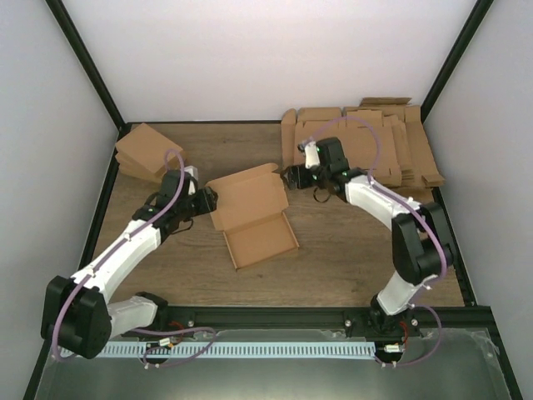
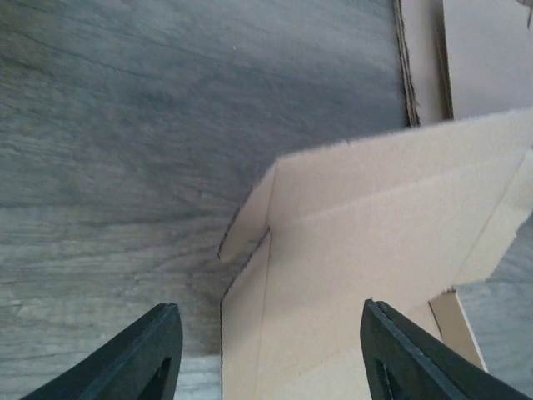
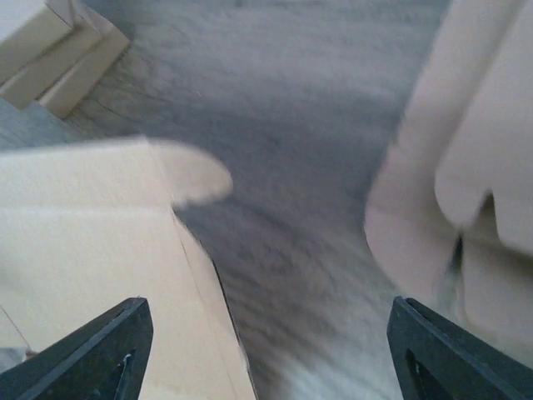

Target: Fold the paper box

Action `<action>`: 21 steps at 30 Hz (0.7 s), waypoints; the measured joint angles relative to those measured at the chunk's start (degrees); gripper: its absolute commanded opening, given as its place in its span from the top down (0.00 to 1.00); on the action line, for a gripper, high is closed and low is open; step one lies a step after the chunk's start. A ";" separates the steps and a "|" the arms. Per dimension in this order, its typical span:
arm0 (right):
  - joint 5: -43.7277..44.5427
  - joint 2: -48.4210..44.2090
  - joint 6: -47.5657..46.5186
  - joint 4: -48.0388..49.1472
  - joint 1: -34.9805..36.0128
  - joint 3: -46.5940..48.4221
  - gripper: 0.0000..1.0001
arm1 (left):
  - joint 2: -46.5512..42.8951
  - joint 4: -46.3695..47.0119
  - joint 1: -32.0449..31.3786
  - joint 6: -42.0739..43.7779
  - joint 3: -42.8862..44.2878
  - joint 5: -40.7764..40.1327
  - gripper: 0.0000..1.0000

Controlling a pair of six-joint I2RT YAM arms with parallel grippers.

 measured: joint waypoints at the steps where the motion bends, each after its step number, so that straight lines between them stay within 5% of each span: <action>1: -0.90 1.77 -0.83 -0.24 -0.24 2.71 0.23 | 0.70 -0.31 0.02 0.48 0.94 -0.74 0.42; 9: -6.69 14.08 -7.54 -6.93 -0.39 20.90 0.39 | 6.58 -3.98 0.02 4.04 7.04 -4.28 0.55; 21: -12.85 16.48 -12.11 -14.99 -0.37 23.34 0.54 | 10.58 -8.48 0.02 6.38 9.64 -4.09 0.51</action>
